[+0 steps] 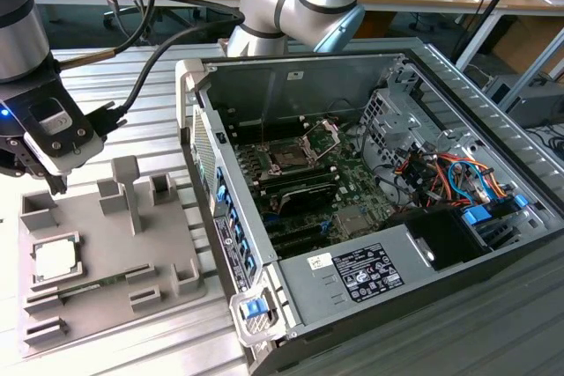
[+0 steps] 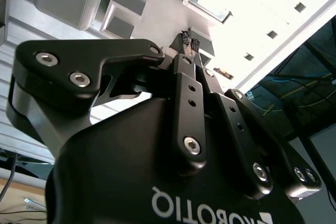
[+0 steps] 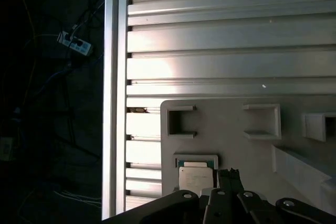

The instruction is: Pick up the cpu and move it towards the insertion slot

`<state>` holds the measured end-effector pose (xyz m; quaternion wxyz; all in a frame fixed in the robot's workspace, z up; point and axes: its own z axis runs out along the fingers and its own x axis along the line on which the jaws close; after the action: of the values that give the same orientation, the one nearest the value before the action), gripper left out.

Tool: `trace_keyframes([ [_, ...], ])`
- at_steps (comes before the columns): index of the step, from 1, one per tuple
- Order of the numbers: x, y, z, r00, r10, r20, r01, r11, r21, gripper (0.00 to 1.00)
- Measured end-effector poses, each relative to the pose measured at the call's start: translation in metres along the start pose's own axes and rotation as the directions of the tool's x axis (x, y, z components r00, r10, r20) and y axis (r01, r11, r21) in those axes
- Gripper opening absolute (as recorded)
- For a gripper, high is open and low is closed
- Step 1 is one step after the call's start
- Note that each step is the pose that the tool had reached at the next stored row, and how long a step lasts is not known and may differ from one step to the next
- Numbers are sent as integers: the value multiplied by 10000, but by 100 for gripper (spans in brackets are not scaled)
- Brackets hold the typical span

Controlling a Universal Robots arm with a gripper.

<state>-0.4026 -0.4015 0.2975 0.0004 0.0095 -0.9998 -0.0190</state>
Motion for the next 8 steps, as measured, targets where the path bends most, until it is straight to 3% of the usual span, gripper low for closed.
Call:
trace_keyframes([
  [8, 0, -1, 14, 10000, 0, 0, 0, 10000, 0, 11],
])
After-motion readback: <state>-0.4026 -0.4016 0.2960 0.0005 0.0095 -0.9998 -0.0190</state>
